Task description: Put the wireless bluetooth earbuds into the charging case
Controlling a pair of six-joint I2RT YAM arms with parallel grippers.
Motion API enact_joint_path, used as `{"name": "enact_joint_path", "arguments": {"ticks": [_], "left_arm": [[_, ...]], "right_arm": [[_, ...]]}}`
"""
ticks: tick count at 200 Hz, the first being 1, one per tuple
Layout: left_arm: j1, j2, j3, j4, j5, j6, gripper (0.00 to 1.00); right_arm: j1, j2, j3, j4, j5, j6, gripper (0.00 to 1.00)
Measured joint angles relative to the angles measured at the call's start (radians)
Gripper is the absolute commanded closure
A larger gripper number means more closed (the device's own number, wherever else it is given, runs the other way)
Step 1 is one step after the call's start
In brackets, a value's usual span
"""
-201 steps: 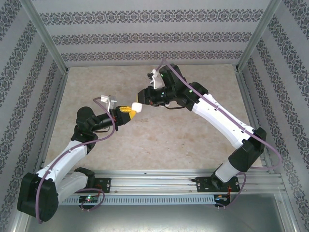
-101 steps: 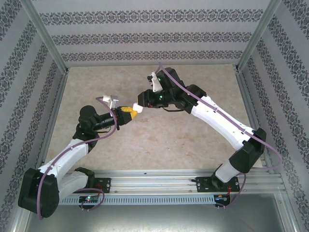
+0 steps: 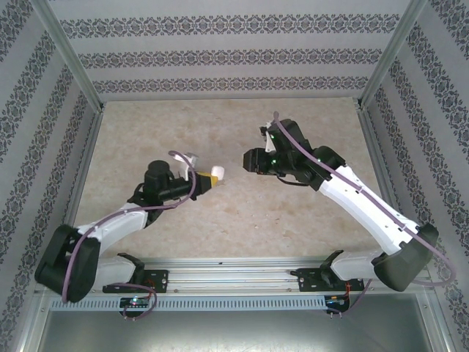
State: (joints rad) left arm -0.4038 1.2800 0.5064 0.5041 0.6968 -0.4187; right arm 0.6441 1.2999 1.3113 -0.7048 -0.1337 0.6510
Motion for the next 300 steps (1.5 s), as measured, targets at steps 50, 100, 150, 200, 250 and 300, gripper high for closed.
{"name": "enact_joint_path", "arguments": {"ticks": [50,100,150,200,250,300], "left_arm": [[-0.06,0.286,0.08,-0.051,-0.071,-0.009,0.98],[-0.06,0.487,0.288,-0.123,-0.111,-0.012,0.94],[-0.061,0.584,0.352,-0.154,-0.105,-0.047,0.92],[-0.062,0.587,0.359,-0.206,-0.102,-0.044,0.55],[-0.066,0.487,0.393,-0.411,-0.18,0.061,0.37],[-0.02,0.305,0.465,-0.601,-0.309,0.219,0.19]], "right_arm": [[-0.075,-0.049,-0.146,0.001,0.05,-0.011,0.56],[-0.15,-0.137,-0.264,0.008,0.098,-0.04,0.52],[-0.239,-0.209,-0.367,0.041,0.127,-0.062,0.46],[-0.304,-0.22,-0.422,0.088,0.146,-0.104,0.37],[-0.356,-0.254,-0.459,0.134,0.214,-0.167,0.13],[-0.394,-0.346,-0.558,0.271,0.418,-0.29,0.02]]}}
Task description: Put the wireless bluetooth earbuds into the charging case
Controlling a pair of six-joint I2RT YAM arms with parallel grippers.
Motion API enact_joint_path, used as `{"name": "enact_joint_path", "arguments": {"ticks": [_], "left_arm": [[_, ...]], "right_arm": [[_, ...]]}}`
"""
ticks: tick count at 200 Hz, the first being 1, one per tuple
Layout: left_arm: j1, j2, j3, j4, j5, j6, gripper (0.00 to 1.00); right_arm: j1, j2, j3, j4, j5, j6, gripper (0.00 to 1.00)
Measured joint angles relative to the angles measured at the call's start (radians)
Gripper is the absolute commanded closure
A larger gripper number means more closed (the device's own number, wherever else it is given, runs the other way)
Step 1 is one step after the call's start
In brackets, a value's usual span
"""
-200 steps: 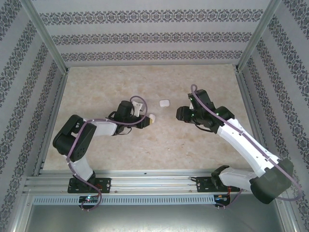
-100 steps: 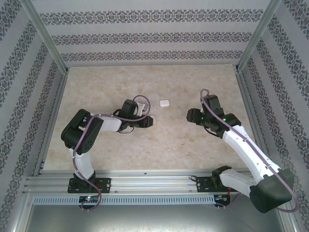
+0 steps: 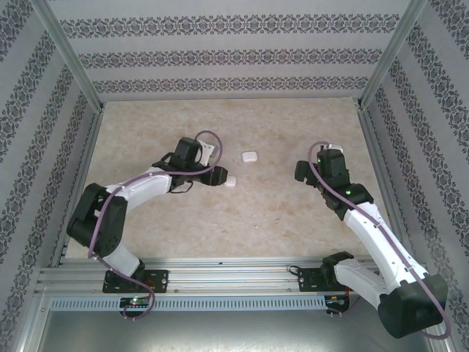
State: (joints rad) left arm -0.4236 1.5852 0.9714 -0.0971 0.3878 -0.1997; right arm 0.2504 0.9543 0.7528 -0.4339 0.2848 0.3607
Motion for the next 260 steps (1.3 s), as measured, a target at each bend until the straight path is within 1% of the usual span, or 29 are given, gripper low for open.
{"name": "enact_joint_path", "arguments": {"ticks": [9,13,17,33,51,75,99,118,137,177,200,221,249,260], "left_arm": [[0.022,-0.035,0.002,-0.021,-0.03,0.023,0.09],[0.032,-0.05,0.002,-0.03,-0.044,0.036,0.02],[0.044,-0.066,0.001,-0.039,-0.058,0.042,0.0],[0.095,-0.129,-0.008,-0.053,-0.116,0.082,0.0],[0.157,-0.216,-0.06,-0.035,-0.168,0.115,0.0],[0.217,-0.339,-0.197,0.066,-0.246,0.182,0.0],[0.244,-0.395,-0.308,0.146,-0.333,0.253,0.0],[0.266,-0.397,-0.355,0.189,-0.409,0.287,0.0],[0.278,-0.397,-0.412,0.256,-0.476,0.305,0.0],[0.306,-0.393,-0.557,0.427,-0.552,0.3,0.0],[0.323,-0.369,-0.629,0.566,-0.557,0.288,0.0],[0.329,-0.313,-0.687,0.728,-0.548,0.28,0.0],[0.346,-0.216,-0.712,0.898,-0.504,0.272,0.0],[0.354,-0.17,-0.712,0.974,-0.479,0.27,0.0]], "right_arm": [[-0.011,-0.021,-0.045,0.055,0.04,-0.027,0.02],[-0.018,-0.029,-0.069,0.08,0.059,-0.04,0.02],[-0.023,-0.035,-0.089,0.102,0.072,-0.049,0.02],[-0.06,-0.042,-0.179,0.204,0.122,-0.078,0.02],[-0.1,-0.035,-0.272,0.315,0.15,-0.108,0.02],[-0.133,-0.014,-0.365,0.467,0.137,-0.179,0.02],[-0.158,0.03,-0.403,0.606,0.09,-0.225,0.02],[-0.177,0.083,-0.435,0.722,0.048,-0.247,0.02],[-0.192,0.146,-0.448,0.8,0.006,-0.267,0.02],[-0.214,0.248,-0.447,0.967,-0.09,-0.291,0.02],[-0.226,0.322,-0.435,1.037,-0.15,-0.294,0.02],[-0.233,0.402,-0.404,1.102,-0.186,-0.3,0.02],[-0.236,0.529,-0.382,1.227,-0.202,-0.305,0.02],[-0.236,0.554,-0.382,1.239,-0.208,-0.307,0.02]]}}
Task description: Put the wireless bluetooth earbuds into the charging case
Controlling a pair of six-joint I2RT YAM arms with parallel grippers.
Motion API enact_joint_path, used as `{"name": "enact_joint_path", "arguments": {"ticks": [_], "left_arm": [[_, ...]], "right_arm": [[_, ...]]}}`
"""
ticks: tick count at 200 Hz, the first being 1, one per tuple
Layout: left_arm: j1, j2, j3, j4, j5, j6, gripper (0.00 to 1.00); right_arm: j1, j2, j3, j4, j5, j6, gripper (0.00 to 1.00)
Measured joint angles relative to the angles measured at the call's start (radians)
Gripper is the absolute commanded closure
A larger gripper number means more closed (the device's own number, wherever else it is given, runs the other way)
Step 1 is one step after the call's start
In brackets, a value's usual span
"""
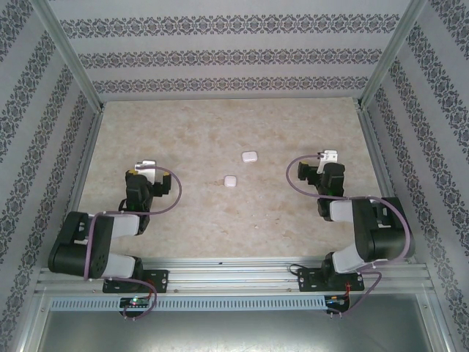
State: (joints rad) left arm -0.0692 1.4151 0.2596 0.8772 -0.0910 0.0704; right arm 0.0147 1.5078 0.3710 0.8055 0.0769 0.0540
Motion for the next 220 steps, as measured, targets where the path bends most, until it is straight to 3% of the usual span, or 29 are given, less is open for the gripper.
{"name": "enact_joint_path", "arguments": {"ticks": [33,85,220], "left_arm": [[0.006,0.181,0.0,0.172,0.047,0.0,0.0],[0.058,0.18,0.129,0.094,0.063,-0.039,0.0],[0.065,0.179,0.131,0.06,0.084,-0.053,0.0]], "right_arm": [[0.0,0.003,0.0,0.03,-0.008,-0.002,0.02],[0.0,0.003,0.0,0.045,-0.011,-0.006,0.02],[0.0,0.003,0.0,0.045,-0.016,-0.009,0.02]]}}
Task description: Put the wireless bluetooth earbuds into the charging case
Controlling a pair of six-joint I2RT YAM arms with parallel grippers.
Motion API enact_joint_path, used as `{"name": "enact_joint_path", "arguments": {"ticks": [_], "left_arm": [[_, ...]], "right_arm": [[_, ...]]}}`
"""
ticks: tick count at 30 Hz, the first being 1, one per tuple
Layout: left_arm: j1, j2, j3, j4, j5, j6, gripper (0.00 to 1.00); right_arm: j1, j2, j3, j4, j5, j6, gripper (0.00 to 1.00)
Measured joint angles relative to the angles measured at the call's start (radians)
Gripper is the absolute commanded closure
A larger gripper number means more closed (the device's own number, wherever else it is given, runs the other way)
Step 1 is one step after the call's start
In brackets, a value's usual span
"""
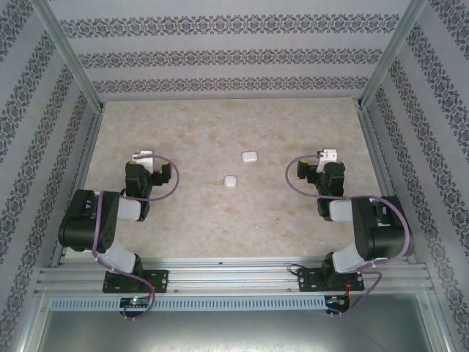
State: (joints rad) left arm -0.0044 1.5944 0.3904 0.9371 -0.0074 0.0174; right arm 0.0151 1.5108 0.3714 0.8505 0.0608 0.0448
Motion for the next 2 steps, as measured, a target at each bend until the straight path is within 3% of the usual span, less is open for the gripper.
{"name": "enact_joint_path", "arguments": {"ticks": [2], "left_arm": [[0.0,0.0,0.0,-0.002,0.0,0.0,0.0]], "right_arm": [[0.0,0.0,0.0,0.0,-0.002,0.0,0.02]]}}
